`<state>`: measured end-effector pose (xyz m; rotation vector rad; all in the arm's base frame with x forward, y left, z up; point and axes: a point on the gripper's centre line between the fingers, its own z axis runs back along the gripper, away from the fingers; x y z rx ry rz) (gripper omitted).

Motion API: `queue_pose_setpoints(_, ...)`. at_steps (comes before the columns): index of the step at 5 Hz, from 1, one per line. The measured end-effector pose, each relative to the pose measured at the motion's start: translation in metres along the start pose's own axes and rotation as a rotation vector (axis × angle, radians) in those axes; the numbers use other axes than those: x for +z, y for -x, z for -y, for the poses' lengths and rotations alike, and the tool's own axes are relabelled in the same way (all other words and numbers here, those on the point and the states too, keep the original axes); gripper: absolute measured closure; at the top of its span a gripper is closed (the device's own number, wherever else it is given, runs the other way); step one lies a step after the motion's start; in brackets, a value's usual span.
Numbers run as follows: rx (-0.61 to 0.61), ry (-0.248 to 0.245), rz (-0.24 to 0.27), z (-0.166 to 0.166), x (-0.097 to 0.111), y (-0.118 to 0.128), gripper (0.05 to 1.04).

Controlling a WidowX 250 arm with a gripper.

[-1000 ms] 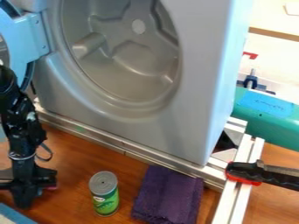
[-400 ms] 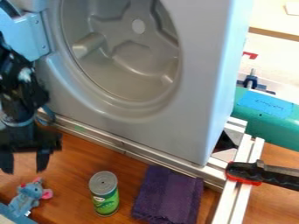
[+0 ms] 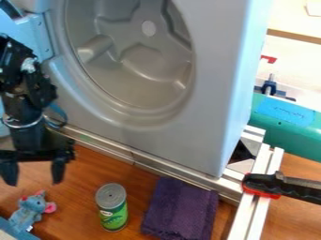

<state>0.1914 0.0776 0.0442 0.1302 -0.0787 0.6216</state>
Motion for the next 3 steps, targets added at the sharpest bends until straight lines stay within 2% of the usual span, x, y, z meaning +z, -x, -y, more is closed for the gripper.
queue_pose_setpoints(1,-0.214,0.072,-0.064,0.024,0.012,0.033,0.079)
queue_pose_setpoints(3,-0.540,0.063,-0.114,0.071,0.008,0.098,0.080)
